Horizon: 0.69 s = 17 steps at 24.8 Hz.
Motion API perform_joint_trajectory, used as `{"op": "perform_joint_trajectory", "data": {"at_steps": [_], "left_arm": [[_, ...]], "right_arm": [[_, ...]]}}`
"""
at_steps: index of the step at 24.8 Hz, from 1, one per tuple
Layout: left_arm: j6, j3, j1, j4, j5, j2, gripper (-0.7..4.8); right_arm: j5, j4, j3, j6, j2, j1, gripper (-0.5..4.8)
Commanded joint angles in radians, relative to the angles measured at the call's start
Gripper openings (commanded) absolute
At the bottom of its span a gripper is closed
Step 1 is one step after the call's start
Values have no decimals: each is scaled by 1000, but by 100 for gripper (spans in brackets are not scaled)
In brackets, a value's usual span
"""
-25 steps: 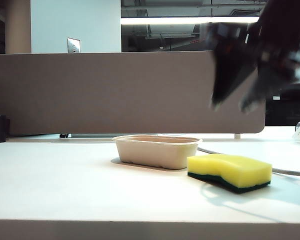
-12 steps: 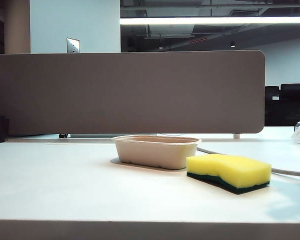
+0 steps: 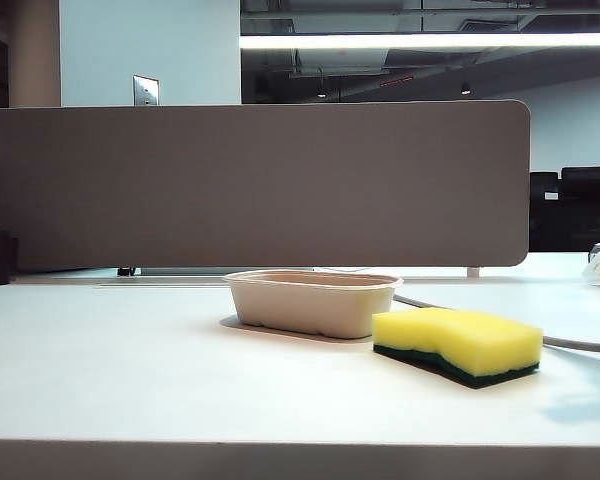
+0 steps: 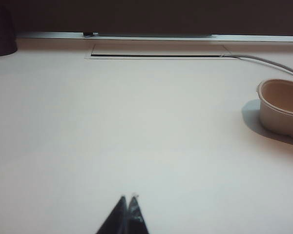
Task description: Take out the cleaning sponge from the paper lunch box and place it on the table.
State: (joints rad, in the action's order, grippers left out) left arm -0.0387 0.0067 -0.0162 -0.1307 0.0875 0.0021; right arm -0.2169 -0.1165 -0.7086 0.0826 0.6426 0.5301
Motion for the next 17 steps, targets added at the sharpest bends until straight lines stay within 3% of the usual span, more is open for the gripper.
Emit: {"op": "perform_joint_trajectory", "data": {"at_steps": [1,17], "left_arm": [[1,1,0,12,3,0,-5],[1,1,0,12,3,0,-5]], "right_arm": [[-7,-76,-5,2,-3,0,-5],[-24,-176,27,-15,-64,-29,-5]]}}
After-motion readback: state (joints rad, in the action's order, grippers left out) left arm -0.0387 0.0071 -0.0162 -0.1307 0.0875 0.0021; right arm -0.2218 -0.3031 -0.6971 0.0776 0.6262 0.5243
